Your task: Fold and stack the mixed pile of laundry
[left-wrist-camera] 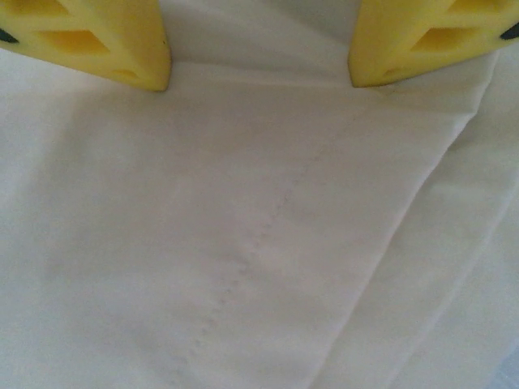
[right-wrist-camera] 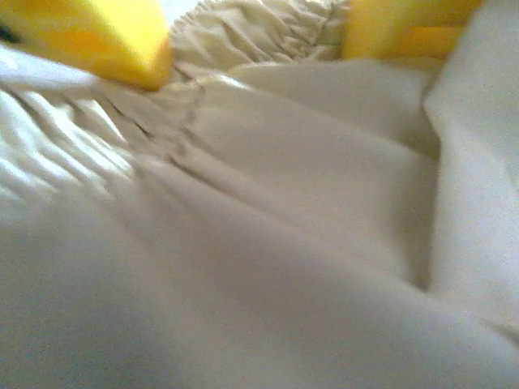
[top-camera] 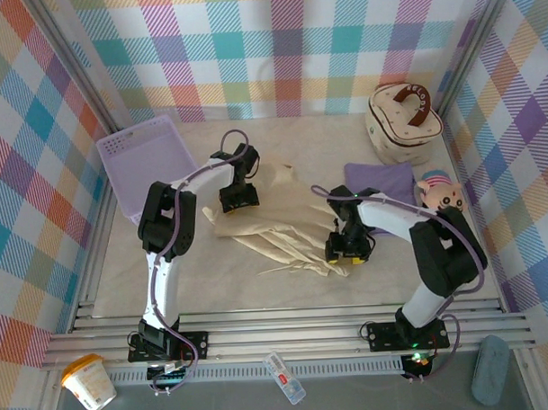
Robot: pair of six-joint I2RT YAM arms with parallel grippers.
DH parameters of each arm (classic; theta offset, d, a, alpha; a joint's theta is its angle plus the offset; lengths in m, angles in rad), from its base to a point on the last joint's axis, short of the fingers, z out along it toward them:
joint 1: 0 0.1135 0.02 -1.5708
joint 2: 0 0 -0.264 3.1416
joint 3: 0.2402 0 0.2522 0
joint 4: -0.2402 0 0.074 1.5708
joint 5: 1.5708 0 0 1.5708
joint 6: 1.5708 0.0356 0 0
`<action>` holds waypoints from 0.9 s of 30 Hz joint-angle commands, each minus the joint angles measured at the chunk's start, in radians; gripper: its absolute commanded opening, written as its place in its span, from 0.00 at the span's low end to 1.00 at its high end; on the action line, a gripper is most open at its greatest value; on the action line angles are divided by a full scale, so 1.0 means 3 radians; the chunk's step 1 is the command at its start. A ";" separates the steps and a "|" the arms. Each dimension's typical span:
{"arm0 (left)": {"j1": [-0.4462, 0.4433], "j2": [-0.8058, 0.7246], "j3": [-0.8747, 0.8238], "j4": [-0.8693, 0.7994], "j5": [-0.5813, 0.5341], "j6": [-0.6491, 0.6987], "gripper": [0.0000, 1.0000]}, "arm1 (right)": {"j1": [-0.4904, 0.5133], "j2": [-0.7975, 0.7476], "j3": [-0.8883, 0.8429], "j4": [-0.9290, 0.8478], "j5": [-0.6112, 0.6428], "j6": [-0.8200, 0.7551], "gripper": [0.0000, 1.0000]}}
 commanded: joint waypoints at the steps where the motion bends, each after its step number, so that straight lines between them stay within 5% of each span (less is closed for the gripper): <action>1: 0.0023 -0.0323 -0.0099 -0.0199 0.0065 0.0036 0.62 | -0.0020 -0.0433 0.0159 -0.0114 -0.0063 0.0054 0.80; 3: 0.0023 -0.0466 -0.0102 -0.0223 0.0074 0.0021 0.64 | -0.0044 -0.0638 0.0199 -0.0164 -0.0079 0.0139 0.86; 12: 0.0030 -0.0600 -0.0116 -0.0378 -0.0043 0.0157 0.70 | -0.0615 -0.0877 -0.0319 0.0039 -0.0429 0.0505 0.86; 19: 0.0030 -0.1103 -0.0527 -0.0476 -0.0084 -0.0018 0.75 | -0.0624 -0.0991 -0.0484 0.0228 -0.0558 0.0566 0.88; 27: 0.0130 -0.0975 -0.0954 0.0318 0.0035 -0.0200 0.77 | -0.0623 -0.0655 -0.0605 0.0685 -0.0924 0.0732 0.84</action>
